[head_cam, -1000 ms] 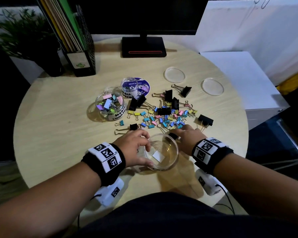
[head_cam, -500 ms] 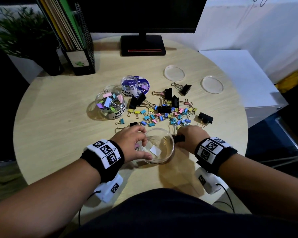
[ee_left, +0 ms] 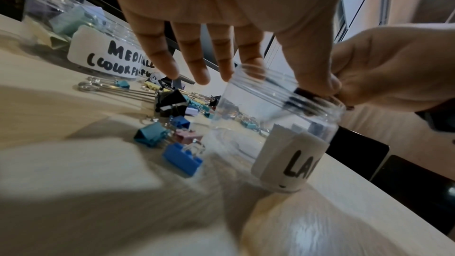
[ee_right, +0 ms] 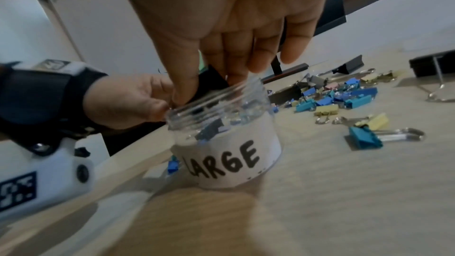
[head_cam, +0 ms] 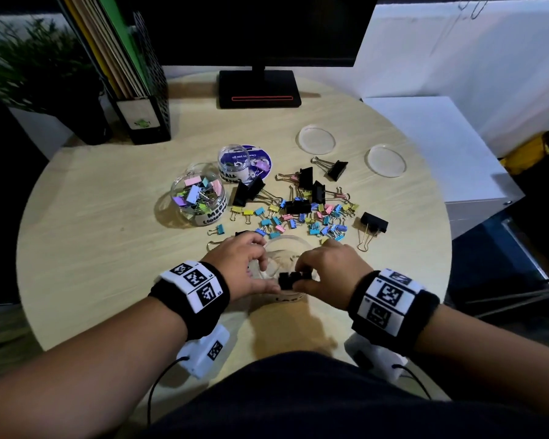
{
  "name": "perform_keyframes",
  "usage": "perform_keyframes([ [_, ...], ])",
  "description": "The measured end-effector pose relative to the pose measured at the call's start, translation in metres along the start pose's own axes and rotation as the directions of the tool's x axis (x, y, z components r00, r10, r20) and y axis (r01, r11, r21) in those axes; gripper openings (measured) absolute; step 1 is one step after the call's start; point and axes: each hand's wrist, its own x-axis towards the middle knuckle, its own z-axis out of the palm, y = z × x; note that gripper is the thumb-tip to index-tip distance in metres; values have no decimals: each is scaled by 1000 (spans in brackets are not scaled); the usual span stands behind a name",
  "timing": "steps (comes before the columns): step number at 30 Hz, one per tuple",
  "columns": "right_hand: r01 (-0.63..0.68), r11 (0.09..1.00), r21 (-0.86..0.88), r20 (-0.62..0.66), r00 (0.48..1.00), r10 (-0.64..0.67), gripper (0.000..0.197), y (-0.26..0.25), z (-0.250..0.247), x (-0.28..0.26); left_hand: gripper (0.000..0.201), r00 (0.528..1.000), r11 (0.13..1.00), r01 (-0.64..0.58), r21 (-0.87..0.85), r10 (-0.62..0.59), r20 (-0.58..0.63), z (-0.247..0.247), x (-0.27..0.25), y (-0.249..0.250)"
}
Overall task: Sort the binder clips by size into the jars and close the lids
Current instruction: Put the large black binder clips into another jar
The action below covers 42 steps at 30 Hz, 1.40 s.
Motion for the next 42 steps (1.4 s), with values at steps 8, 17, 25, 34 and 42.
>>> perform_keyframes([
  [8, 11, 997, 80, -143, 990, 0, 43, 6, -1, 6, 38, 1000, 1000, 18, -8, -18, 7, 0, 4, 4],
  [17, -533, 843, 75, -86, 839, 538, 43, 122, -4, 39, 30, 999, 998, 39, -39, -39, -1, 1, 13, 6],
  [25, -573, 806, 150, 31, 817, 575, 39, 133, 8, 40, 27, 999, 997, 36, -66, -38, -28, -1, 13, 7],
  [34, -638, 725, 258, 30, 756, 654, 32, 129, 6, 32, 35, 999, 999, -11, -37, 10, -35, -4, 11, 10],
  [42, -276, 770, 575, -192, 869, 455, 33, 58, -35, 31, 39, 972, 935, 232, 267, -215, -90, -29, 31, -23],
])
